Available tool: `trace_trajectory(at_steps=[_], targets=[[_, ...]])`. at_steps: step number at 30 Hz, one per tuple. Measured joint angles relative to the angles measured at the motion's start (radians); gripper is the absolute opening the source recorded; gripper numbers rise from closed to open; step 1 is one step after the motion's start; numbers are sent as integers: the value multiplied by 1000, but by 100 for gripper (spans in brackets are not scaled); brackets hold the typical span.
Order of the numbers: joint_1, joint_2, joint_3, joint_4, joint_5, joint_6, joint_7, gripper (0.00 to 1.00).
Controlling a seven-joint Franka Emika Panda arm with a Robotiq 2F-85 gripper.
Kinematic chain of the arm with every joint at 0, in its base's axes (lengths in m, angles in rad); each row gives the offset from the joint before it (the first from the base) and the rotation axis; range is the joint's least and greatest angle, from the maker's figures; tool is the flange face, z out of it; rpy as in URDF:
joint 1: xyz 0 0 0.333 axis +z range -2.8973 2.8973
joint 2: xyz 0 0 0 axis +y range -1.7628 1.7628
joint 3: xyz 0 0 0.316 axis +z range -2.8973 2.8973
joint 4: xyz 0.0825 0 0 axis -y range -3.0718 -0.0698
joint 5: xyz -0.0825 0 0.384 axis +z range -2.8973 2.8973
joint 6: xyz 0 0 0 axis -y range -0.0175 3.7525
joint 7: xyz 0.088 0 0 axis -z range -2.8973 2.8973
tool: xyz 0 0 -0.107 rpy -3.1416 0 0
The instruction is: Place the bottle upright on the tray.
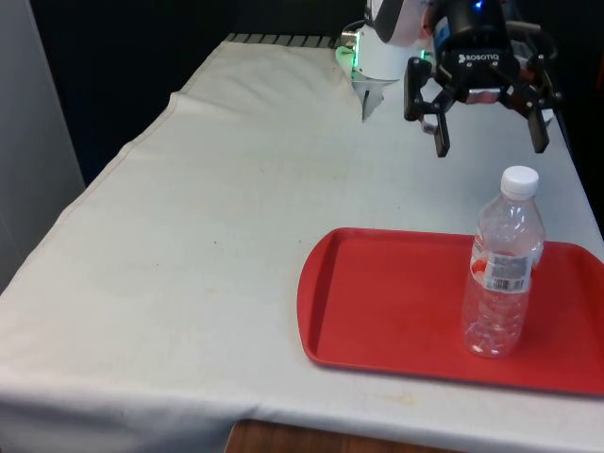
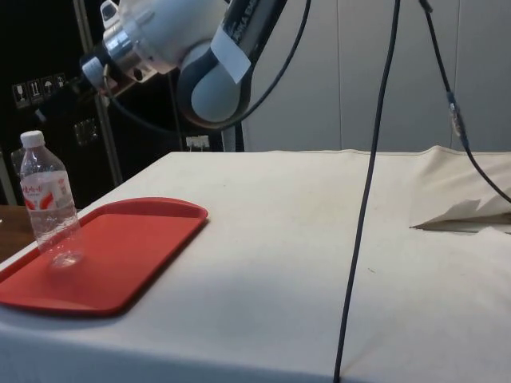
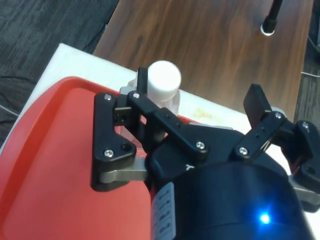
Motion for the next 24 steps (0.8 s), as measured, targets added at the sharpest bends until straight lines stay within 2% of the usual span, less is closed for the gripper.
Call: trace_trajectory(at_steps=[15, 24], targets=[[-9, -42, -1, 18, 0, -63, 43, 100], [-17, -75, -1, 20, 0, -125, 66, 100]])
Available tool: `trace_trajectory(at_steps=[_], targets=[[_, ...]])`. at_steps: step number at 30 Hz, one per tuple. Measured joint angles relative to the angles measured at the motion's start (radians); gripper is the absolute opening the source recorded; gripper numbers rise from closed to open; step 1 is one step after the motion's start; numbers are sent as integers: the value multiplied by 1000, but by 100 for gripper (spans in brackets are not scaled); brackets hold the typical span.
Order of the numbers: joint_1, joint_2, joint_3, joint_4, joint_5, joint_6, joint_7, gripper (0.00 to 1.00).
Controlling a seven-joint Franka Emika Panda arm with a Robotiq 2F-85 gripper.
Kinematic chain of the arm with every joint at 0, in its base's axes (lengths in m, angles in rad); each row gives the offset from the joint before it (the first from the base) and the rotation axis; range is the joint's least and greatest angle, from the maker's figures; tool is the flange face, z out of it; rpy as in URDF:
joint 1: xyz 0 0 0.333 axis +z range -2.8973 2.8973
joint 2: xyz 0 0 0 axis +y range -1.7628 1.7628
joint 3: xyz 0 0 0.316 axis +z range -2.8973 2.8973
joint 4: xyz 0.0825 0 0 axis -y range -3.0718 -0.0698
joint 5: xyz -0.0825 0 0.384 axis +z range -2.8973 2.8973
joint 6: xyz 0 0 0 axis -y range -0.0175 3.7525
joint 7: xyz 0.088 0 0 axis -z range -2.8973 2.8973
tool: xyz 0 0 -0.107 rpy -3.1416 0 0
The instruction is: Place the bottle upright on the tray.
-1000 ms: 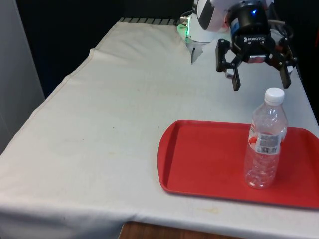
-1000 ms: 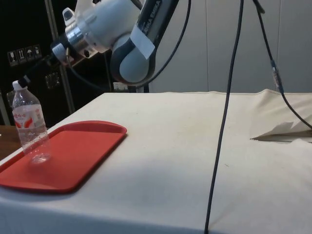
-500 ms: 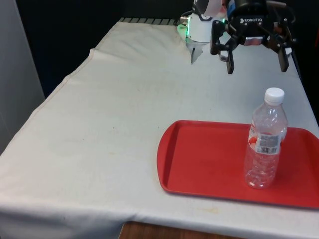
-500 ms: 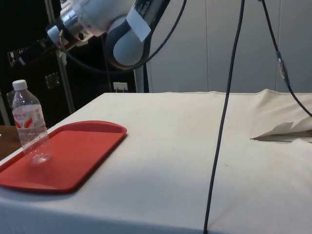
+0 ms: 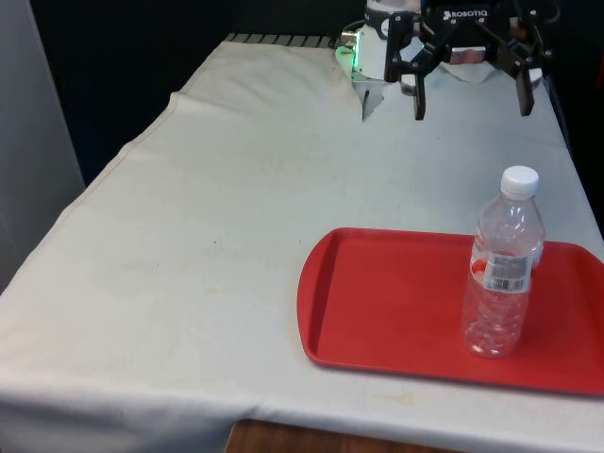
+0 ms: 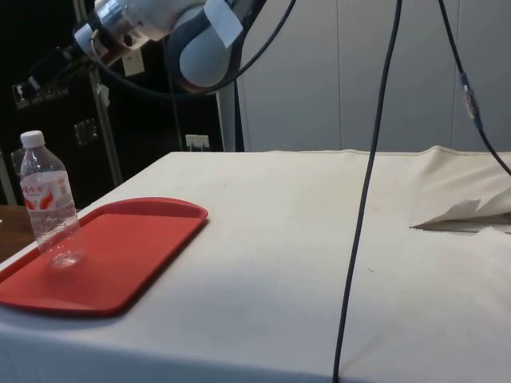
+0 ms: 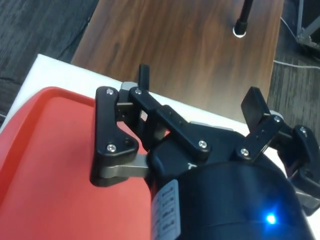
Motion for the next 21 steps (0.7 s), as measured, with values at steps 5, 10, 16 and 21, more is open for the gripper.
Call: trace_trajectory(at_steps=[5, 10, 16, 21], targets=[[-3, -14, 0, -1, 0, -39, 21, 100], [-5, -15, 0, -1, 0, -55, 49, 100], [-7, -15, 0, 0, 0, -69, 70, 100], [-10, -18, 0, 0, 0, -95, 98, 100]])
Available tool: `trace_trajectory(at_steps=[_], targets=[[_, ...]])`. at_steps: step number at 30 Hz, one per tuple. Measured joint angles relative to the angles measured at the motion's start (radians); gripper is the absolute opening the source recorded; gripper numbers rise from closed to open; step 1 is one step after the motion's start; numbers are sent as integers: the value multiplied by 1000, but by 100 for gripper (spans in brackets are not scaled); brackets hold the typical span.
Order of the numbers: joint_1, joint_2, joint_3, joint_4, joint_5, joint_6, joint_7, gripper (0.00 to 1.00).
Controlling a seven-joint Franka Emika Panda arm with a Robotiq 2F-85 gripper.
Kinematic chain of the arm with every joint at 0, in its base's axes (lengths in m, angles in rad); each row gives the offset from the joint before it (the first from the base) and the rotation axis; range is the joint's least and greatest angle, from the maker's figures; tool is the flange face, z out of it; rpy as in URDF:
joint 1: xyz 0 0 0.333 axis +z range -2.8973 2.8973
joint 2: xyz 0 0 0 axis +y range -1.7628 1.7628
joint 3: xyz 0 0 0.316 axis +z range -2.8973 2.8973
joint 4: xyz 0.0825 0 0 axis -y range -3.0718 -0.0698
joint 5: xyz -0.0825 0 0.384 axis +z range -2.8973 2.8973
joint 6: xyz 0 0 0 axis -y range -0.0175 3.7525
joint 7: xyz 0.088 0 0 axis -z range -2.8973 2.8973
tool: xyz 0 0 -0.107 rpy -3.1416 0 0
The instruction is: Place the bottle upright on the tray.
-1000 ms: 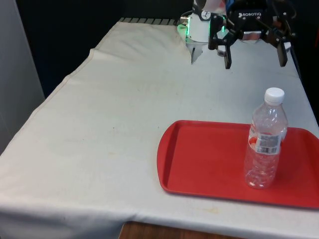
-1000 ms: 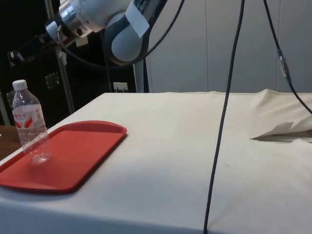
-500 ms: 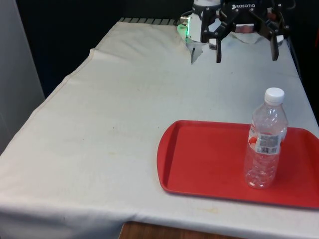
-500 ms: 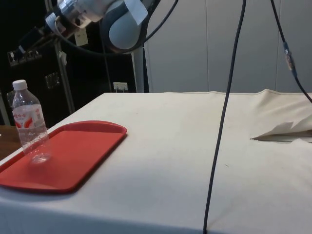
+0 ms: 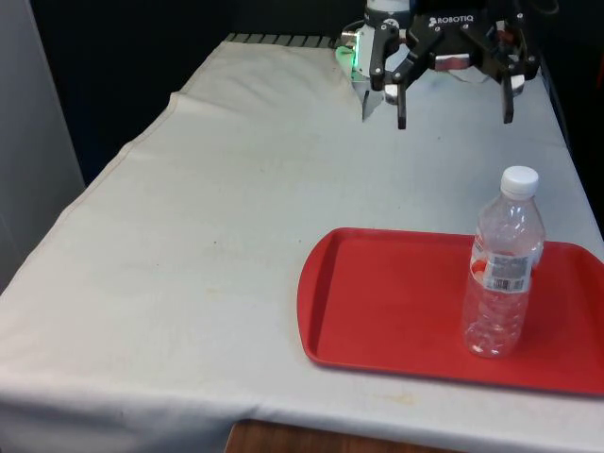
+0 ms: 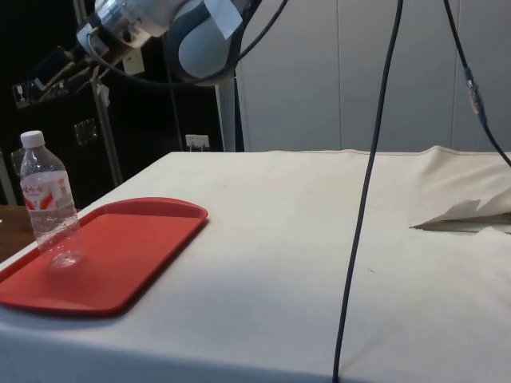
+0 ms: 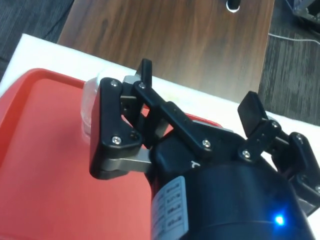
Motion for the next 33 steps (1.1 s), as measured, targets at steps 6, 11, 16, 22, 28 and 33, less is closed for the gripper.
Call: trace_trajectory(at_steps=[6, 11, 16, 22, 28, 33], targets=[[-7, -13, -2, 5, 0, -34, 13, 100], [-13, -29, -2, 12, 0, -71, 13, 100], [-15, -34, -2, 23, 1, -109, 32, 100], [-15, -33, -2, 29, 3, -132, 59, 100], [-15, -34, -1, 39, 8, -161, 75, 100], [-15, -34, 1, 49, 31, -194, 79, 100]])
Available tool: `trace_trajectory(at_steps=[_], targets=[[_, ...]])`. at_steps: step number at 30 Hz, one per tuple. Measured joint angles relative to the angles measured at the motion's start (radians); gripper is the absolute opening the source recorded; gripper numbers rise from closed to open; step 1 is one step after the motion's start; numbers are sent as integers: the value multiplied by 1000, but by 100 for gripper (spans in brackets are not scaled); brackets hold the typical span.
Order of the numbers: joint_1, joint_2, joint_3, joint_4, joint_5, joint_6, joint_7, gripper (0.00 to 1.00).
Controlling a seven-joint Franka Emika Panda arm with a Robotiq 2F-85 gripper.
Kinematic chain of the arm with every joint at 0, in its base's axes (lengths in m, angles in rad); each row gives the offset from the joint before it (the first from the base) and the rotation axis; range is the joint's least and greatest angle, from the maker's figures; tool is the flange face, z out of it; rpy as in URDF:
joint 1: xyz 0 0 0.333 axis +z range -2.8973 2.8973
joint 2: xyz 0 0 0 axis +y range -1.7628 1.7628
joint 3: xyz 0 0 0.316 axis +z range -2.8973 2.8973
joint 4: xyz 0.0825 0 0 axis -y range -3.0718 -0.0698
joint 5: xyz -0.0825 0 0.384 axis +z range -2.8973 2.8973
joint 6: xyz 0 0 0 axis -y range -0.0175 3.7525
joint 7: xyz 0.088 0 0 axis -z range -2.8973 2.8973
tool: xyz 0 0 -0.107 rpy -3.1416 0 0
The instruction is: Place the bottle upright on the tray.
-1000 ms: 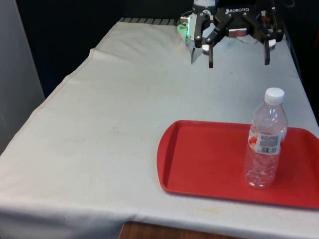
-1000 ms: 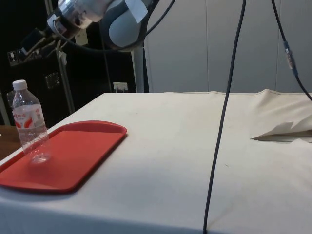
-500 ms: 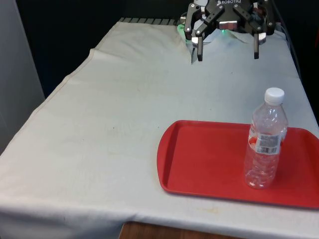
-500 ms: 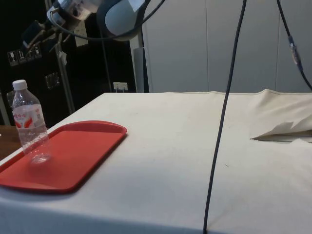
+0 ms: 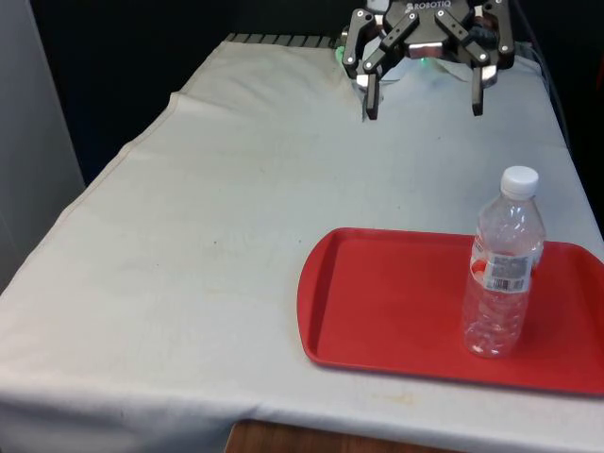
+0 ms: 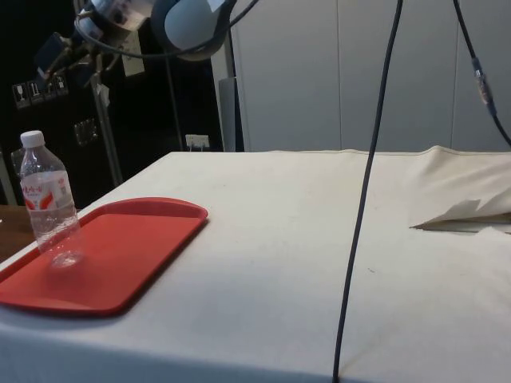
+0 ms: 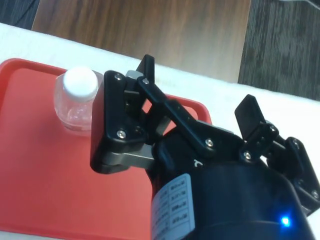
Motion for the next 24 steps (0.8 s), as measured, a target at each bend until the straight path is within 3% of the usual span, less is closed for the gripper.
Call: trace_trajectory(at_steps=[24], targets=[[1, 0, 13, 27, 107, -117, 1, 100]])
